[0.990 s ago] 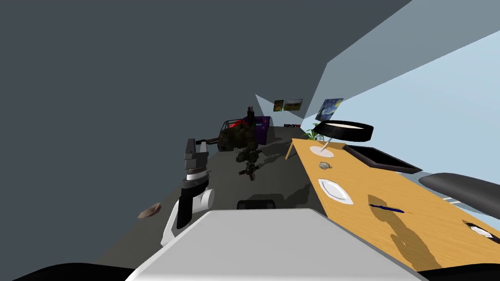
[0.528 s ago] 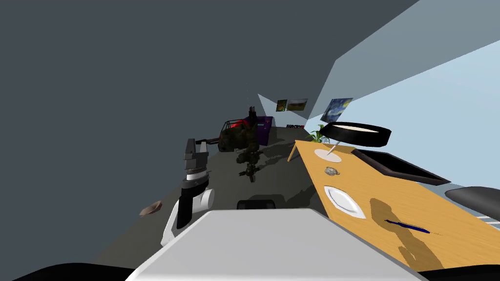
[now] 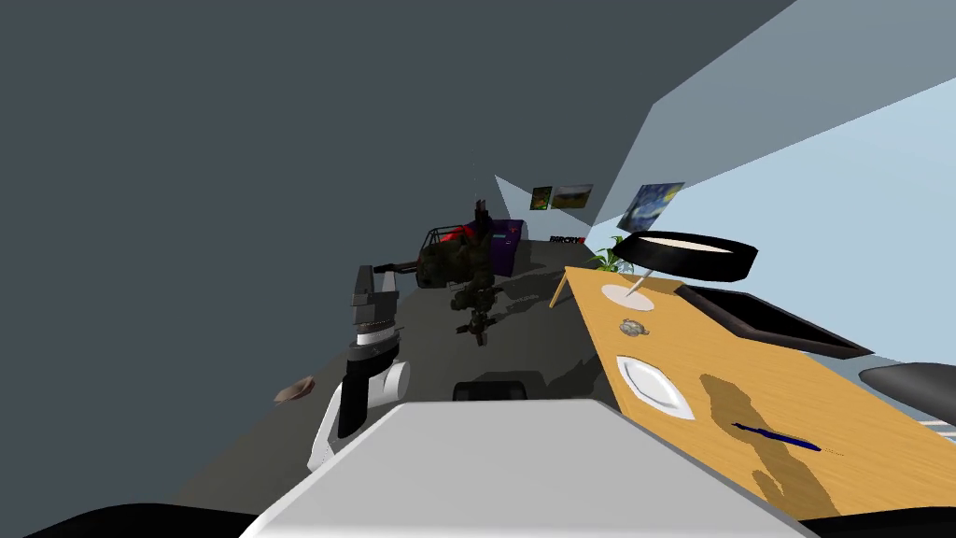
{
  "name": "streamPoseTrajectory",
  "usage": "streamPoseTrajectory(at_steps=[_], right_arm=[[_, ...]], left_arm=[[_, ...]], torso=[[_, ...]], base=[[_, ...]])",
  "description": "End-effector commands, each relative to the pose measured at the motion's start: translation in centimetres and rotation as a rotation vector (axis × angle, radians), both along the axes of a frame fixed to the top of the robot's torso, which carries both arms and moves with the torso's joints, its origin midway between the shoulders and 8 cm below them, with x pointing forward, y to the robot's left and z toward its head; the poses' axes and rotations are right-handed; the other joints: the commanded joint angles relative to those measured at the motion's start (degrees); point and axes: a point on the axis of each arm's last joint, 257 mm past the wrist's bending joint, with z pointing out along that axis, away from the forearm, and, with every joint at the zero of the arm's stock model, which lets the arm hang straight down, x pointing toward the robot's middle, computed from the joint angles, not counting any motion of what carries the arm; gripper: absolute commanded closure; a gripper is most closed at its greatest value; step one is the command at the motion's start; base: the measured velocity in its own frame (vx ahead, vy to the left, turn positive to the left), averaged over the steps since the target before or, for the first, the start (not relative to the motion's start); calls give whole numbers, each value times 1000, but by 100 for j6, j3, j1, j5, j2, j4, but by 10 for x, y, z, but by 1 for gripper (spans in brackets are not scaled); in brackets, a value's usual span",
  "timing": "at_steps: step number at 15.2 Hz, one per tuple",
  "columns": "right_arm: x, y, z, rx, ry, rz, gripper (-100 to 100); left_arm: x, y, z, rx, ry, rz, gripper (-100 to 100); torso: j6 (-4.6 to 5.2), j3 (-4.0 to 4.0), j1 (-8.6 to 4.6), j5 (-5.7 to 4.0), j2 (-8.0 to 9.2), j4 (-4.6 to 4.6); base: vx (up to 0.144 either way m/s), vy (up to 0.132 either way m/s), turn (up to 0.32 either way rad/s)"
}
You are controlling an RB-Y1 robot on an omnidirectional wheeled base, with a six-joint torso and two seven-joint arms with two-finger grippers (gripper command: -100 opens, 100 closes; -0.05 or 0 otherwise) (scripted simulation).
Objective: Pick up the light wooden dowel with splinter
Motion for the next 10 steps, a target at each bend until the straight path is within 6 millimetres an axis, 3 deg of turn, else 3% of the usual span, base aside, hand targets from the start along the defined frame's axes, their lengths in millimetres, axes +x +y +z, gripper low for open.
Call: streamPoseTrajectory(at_steps=[1, 5, 6, 10], right_arm=[[0, 0, 0, 0, 0, 0, 100], [0, 0, 0, 0, 2, 2, 100], [-7, -8, 11, 0, 0, 11, 100], [-7, -7, 10, 0, 1, 10, 100]], left_arm=[[0, 0, 0, 0, 0, 0, 0], [0, 0, 0, 0, 0, 0, 0], [0, 0, 0, 0, 0, 0, 0], [0, 0, 0, 0, 0, 0, 0]], torso=[[0, 0, 0, 0, 0, 0], [3, -11, 18, 5, -20, -3], [2, -12, 20, 6, -22, -4], [1, -31, 54, 13, -55, -10]], base=[[-17, -13, 4], [-3, -3, 0], [59, 43, -65], [72, 60, -45]])
